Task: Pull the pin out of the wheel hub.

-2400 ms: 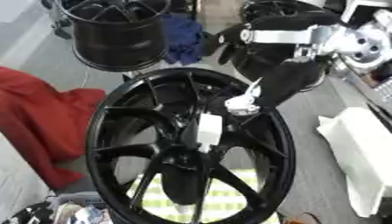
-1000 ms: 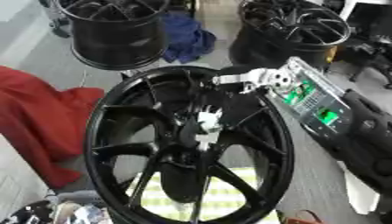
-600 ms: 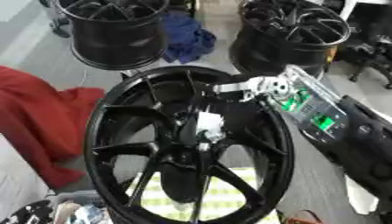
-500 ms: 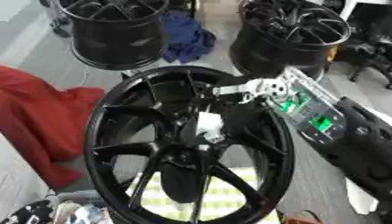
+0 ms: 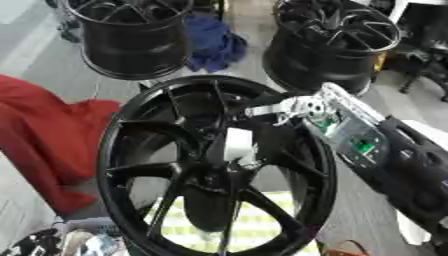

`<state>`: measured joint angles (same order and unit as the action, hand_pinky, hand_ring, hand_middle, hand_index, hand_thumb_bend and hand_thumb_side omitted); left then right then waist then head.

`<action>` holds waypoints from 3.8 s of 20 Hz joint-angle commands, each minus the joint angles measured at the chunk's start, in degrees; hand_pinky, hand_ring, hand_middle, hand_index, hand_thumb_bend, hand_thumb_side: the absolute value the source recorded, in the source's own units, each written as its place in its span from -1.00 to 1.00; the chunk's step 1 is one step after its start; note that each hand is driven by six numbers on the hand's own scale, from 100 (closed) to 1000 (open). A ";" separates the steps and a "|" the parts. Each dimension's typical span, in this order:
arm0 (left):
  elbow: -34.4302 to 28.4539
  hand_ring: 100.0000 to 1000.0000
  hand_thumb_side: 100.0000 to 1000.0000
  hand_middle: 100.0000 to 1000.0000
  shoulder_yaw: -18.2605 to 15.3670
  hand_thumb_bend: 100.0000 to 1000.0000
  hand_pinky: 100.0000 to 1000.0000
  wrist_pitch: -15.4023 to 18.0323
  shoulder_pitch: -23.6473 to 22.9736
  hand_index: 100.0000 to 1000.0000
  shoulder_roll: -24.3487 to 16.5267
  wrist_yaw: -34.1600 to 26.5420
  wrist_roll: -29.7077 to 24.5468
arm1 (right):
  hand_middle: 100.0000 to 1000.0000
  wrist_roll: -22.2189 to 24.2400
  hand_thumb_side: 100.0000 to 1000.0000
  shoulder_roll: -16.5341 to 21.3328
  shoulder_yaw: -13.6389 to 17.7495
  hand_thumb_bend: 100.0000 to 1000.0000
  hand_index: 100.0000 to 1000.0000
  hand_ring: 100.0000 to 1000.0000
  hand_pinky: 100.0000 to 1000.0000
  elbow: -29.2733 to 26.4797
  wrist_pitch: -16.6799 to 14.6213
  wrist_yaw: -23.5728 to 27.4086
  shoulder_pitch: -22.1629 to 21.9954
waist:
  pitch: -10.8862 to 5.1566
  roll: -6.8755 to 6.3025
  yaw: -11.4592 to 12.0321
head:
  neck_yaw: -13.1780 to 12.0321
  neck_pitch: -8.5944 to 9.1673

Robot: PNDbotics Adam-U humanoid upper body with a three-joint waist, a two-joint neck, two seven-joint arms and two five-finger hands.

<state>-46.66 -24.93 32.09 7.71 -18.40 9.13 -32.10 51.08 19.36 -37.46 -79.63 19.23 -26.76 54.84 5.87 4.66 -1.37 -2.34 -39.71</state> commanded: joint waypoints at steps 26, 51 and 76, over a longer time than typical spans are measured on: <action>-0.81 0.27 0.32 0.29 -0.04 -1.00 0.22 19.88 0.20 0.67 -1.21 0.07 -19.87 | -0.18 -5.65 -0.55 5.10 2.50 -0.96 0.04 -0.20 -0.25 -12.08 5.35 7.76 3.03 | -0.91 -0.32 -0.38 | -0.14 -0.40; -0.15 0.27 0.33 0.29 -1.42 -1.00 0.22 19.88 -0.14 0.67 -1.83 -1.07 -19.87 | 0.61 -46.27 -0.42 21.09 42.59 -0.48 0.78 0.54 0.52 -18.85 15.39 7.74 -45.80 | -0.10 -0.10 -2.27 | -0.76 1.65; -0.10 0.27 0.34 0.29 -0.69 -1.00 0.22 19.88 0.79 0.66 -0.92 -0.99 -19.87 | 0.43 -79.61 -0.35 -4.58 30.35 -0.80 0.71 0.30 0.32 -7.57 -7.68 15.52 -44.31 | 0.08 -1.06 -1.37 | -0.44 1.44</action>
<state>-45.97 -25.85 32.09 8.06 -18.61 8.11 -32.10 -27.86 14.95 -6.24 -86.88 12.88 -11.40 9.81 6.25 3.95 -2.75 -2.94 -38.67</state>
